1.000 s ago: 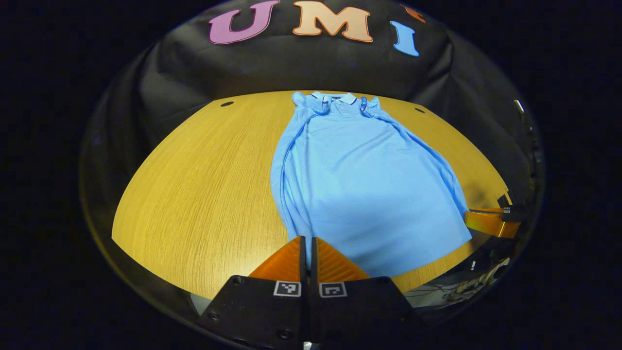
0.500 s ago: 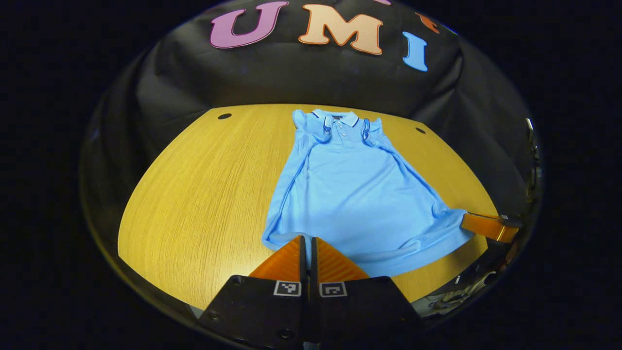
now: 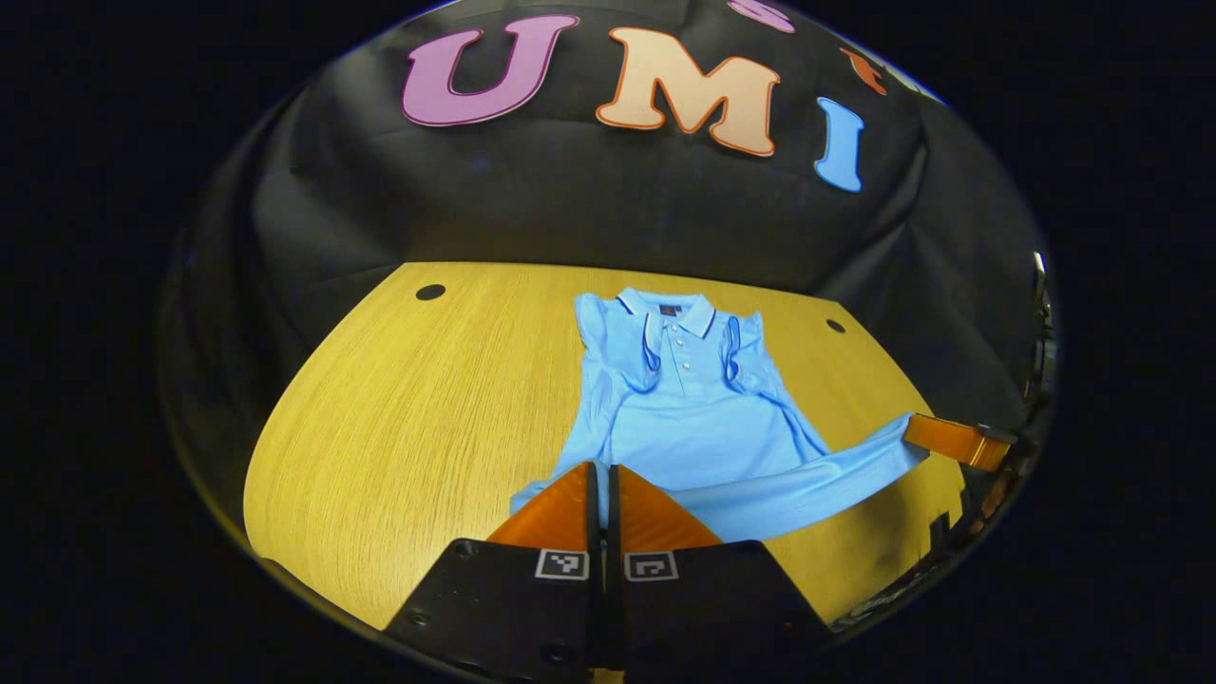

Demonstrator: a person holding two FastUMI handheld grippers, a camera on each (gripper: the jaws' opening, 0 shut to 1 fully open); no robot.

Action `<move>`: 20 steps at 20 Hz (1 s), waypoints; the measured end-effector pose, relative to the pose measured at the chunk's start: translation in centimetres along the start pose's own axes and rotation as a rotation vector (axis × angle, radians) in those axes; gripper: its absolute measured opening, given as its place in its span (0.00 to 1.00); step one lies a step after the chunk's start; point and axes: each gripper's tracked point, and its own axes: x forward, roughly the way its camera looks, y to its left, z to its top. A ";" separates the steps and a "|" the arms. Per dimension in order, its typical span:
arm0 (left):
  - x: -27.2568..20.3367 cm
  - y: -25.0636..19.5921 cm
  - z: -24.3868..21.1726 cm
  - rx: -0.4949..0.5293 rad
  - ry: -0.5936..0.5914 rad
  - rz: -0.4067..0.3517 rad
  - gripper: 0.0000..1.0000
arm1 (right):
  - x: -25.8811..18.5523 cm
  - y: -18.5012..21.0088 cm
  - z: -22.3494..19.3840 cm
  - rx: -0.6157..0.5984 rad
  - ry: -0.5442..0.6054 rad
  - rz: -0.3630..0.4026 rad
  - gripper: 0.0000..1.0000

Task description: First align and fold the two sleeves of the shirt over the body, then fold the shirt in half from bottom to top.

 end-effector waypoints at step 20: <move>23.2 3.5 12.5 -0.016 -0.075 0.032 0.00 | 24.5 -2.5 9.4 0.005 -0.084 -0.149 0.03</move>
